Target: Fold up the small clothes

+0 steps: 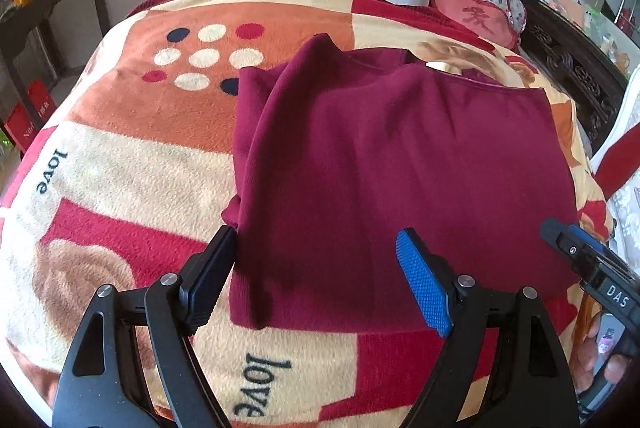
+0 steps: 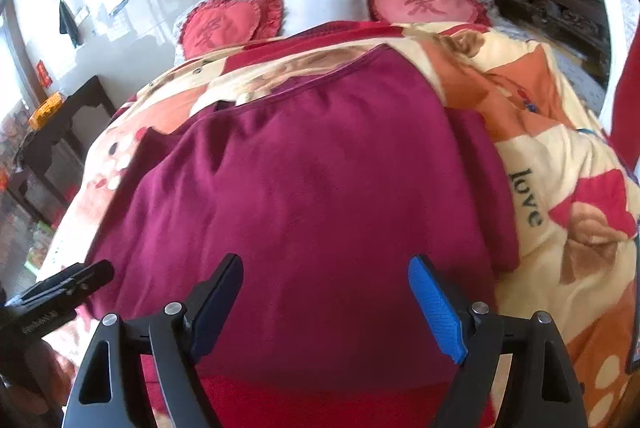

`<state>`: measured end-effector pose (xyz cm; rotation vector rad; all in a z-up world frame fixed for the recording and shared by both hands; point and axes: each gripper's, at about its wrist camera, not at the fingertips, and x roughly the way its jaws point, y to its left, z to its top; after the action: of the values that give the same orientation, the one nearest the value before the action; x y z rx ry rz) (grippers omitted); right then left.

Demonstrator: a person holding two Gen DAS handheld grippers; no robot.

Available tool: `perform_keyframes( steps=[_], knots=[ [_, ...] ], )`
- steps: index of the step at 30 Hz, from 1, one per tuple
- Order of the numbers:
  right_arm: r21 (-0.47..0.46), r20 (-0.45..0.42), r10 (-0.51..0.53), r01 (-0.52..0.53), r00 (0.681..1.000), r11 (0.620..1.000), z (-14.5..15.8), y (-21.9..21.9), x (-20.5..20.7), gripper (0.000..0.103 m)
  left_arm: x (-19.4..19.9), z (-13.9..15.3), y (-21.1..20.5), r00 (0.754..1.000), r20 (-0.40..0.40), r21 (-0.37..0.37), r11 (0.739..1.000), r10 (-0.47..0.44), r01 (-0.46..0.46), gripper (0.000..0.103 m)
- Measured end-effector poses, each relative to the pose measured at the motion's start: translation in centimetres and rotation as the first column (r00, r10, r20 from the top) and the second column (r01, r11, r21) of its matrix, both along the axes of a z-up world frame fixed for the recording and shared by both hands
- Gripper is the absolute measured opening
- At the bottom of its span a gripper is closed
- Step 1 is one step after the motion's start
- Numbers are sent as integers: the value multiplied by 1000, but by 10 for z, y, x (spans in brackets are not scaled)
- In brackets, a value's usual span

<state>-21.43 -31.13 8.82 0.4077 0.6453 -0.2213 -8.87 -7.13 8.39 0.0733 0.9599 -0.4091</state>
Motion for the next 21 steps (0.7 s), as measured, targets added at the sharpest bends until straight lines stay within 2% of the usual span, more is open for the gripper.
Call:
perform_keyframes(
  steps=[14,21],
  knots=[
    [-3,4,40,-40,999,999,12,27,10,83,-6,6,6,1000,27,-10,1000,2,-2,82],
    [-38,-12,72,-73,997,997,19,39,27,83,-1,2,11,1000,19,-15,1000,13,-13,82]
  ],
)
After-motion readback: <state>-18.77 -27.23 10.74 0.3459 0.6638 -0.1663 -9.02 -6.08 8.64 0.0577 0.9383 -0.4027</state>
